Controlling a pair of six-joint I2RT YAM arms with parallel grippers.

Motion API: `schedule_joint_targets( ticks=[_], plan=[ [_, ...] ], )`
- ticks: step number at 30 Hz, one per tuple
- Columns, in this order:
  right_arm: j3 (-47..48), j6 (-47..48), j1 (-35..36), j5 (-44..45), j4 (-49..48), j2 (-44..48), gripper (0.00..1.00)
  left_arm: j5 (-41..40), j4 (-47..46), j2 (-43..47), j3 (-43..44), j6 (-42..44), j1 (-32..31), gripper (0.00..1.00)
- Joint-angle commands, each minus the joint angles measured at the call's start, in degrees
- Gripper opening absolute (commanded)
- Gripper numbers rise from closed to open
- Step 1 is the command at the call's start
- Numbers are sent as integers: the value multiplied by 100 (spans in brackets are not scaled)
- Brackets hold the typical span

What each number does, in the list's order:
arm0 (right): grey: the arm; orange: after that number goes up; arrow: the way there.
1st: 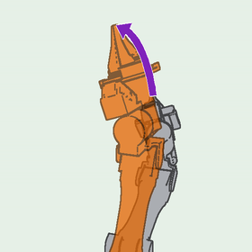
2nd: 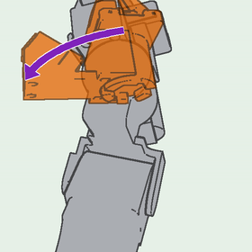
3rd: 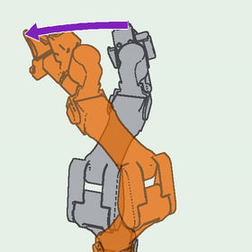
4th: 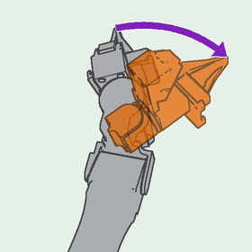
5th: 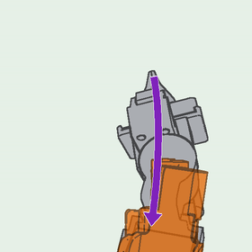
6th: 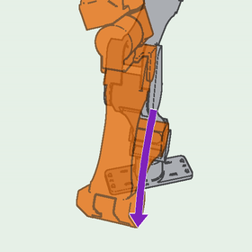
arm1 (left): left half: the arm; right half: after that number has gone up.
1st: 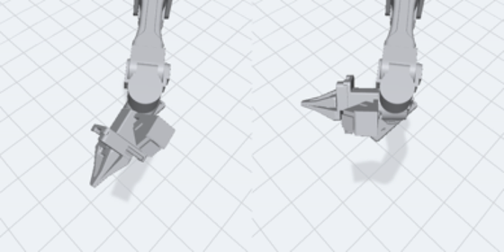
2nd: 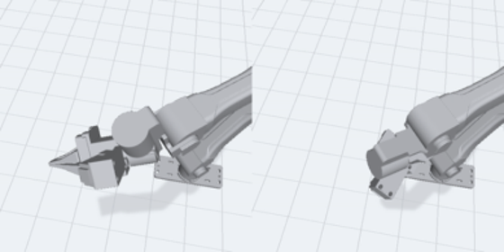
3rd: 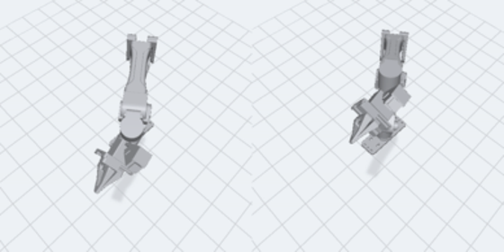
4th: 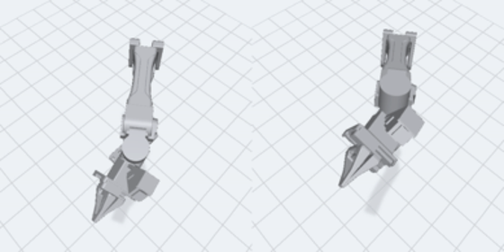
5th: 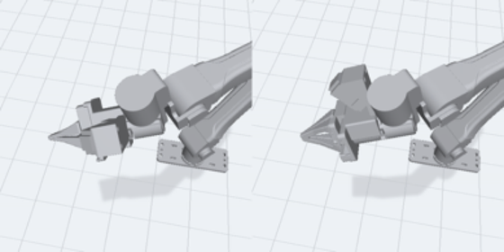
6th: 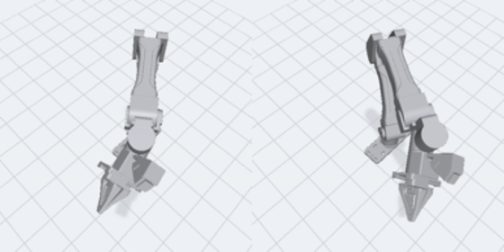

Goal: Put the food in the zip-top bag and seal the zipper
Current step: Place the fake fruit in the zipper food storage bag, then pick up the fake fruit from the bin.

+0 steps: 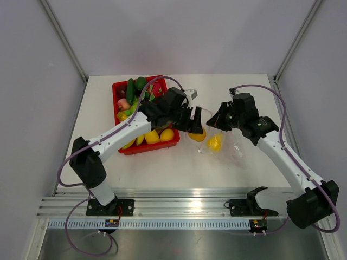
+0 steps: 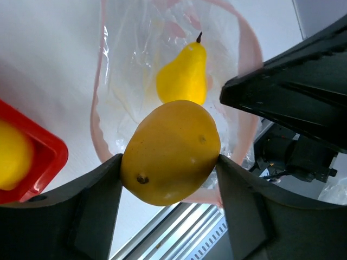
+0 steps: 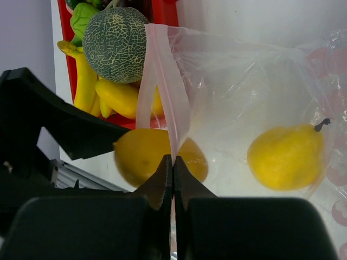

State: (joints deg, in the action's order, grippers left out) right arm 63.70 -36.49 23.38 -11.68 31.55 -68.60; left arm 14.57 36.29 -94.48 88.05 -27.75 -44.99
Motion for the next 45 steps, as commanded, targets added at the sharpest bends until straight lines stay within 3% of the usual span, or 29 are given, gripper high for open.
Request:
schedule_joint_targets(
  ticks=[1,2,4,8,10,15,20,29,39,45],
  plan=[
    [230,-60,53,-80,-114,259,1,222,-167,-159,422,-73,-27,82],
    [213,-51,53,-54,-79,268,1,274,-114,-150,458,-21,-27,94],
    [187,-42,53,-1,-61,312,1,231,-53,-27,511,41,-36,99],
    [134,-51,53,17,-61,338,1,-365,430,236,880,357,86,99],
    [116,-51,44,8,-61,347,1,-411,545,402,924,436,253,93],
    [125,1,53,26,-26,400,1,-376,730,536,907,332,1474,76],
    [160,45,53,35,9,400,2,-1348,1028,160,1065,419,2318,77],
    [213,151,44,52,35,277,2,-3003,1477,-1168,1768,753,2706,86],
    [257,204,53,-45,-61,5,2,-2934,1100,-1951,1786,419,3137,91],
    [275,169,44,-36,-149,-110,2,-2828,1135,-2286,1839,305,3260,85]
  ],
)
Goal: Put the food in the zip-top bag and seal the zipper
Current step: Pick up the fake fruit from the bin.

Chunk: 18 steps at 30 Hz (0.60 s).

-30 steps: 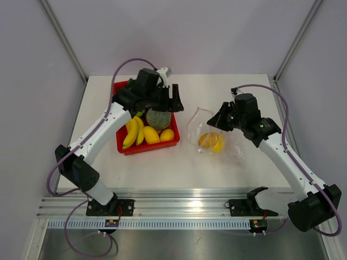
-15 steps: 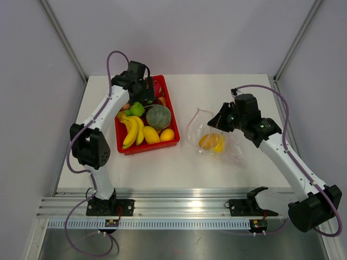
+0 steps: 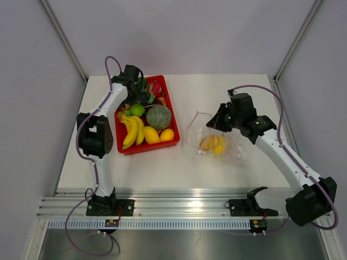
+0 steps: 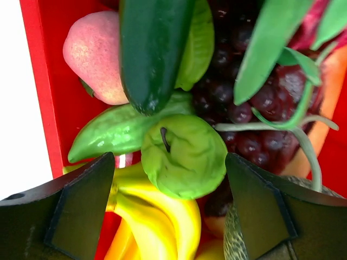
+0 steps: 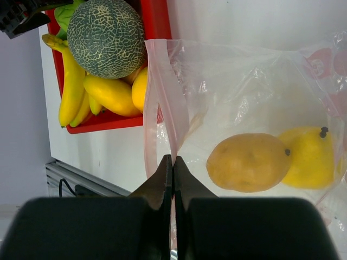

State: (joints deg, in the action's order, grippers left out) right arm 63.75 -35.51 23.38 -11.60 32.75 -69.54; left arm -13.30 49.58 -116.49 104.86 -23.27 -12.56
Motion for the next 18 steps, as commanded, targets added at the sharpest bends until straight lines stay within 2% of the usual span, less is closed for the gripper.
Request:
schedule_joint_targets(
  ticks=[1,6,9,14,15,18],
  plan=[
    [279,61,53,-53,-278,-25,2,-41,-238,-85,97,-152,16,85],
    [270,35,53,-71,-340,-104,1,108,-370,-190,-115,-117,25,85],
    [261,17,44,-88,-340,-104,1,161,-475,-225,-220,-117,25,81],
    [235,0,53,-62,-331,-69,1,214,-537,-155,-404,-117,25,67],
    [244,0,53,-62,-322,-69,1,205,-520,-120,-431,-117,17,59],
    [235,-9,53,-45,-313,-34,1,161,-511,248,-580,-161,8,45]
  ],
)
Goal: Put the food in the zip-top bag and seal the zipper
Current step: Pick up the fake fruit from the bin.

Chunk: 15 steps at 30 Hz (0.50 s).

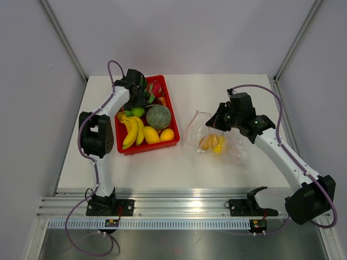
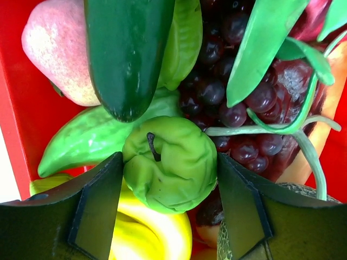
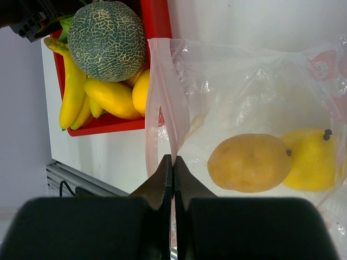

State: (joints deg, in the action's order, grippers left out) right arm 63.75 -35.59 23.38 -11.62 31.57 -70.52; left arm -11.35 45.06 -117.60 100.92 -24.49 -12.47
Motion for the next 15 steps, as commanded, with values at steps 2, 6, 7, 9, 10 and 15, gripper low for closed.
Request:
schedule_joint_targets(
  ticks=[2,6,7,9,10,15],
  plan=[
    [217,9,53,-25,-178,100,1,-25,-50,815,-353,-56,-45,41],
    [208,-9,53,-34,-187,109,1,-16,116,1607,-451,58,-264,36],
    [208,0,53,-42,-204,109,1,54,152,1739,-451,137,-413,35],
    [217,-18,44,-69,-213,91,1,81,283,2170,-416,330,-624,35],
    [226,-18,53,-95,-239,83,1,116,319,2319,-416,383,-834,35],
    [270,-70,53,-227,-406,-40,1,1079,293,2996,-538,411,-1415,29]
  ],
)
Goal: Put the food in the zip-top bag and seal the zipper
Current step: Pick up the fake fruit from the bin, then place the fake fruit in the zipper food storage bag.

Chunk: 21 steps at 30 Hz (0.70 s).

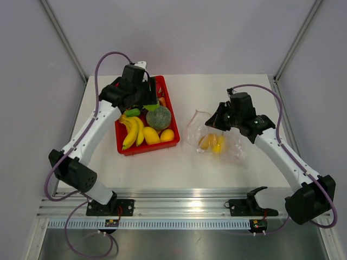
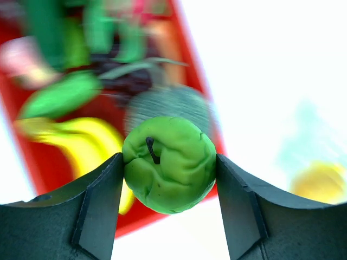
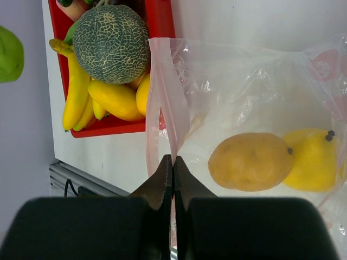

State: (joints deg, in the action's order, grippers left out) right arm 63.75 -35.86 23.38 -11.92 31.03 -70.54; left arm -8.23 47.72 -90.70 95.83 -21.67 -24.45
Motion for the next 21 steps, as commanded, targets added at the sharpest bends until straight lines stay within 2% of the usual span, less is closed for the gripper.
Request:
schedule_joint_targets(
  ticks=[1,3,6,8,16,17,18,19,21],
  plan=[
    [261,-62,53,-231,-369,-56,1,1005,-17,359,-82,111,-419,28],
    [261,-88,53,-249,-422,-47,1,1531,-254,438,-205,-30,-657,28],
    [244,-97,53,-249,-440,-3,1,1955,-851,562,-556,-284,-1236,29],
    [226,-114,53,-293,-448,58,1,2132,-1158,474,-732,-503,-1378,29],
    [94,-141,53,-293,-343,401,1,2176,-1547,-264,-601,-891,-1976,30],
    [94,-141,53,-284,-317,427,1,2168,-1616,-404,-575,-944,-1994,35],
    [85,-150,53,-284,-325,453,2,2150,-1635,-492,-496,-970,-2020,44],
    [77,-158,53,-267,-308,497,1,2185,-1617,-589,-417,-971,-2029,72],
    [77,-141,53,-241,-255,533,1,2220,-1363,-825,-198,-953,-2055,93]
  ],
)
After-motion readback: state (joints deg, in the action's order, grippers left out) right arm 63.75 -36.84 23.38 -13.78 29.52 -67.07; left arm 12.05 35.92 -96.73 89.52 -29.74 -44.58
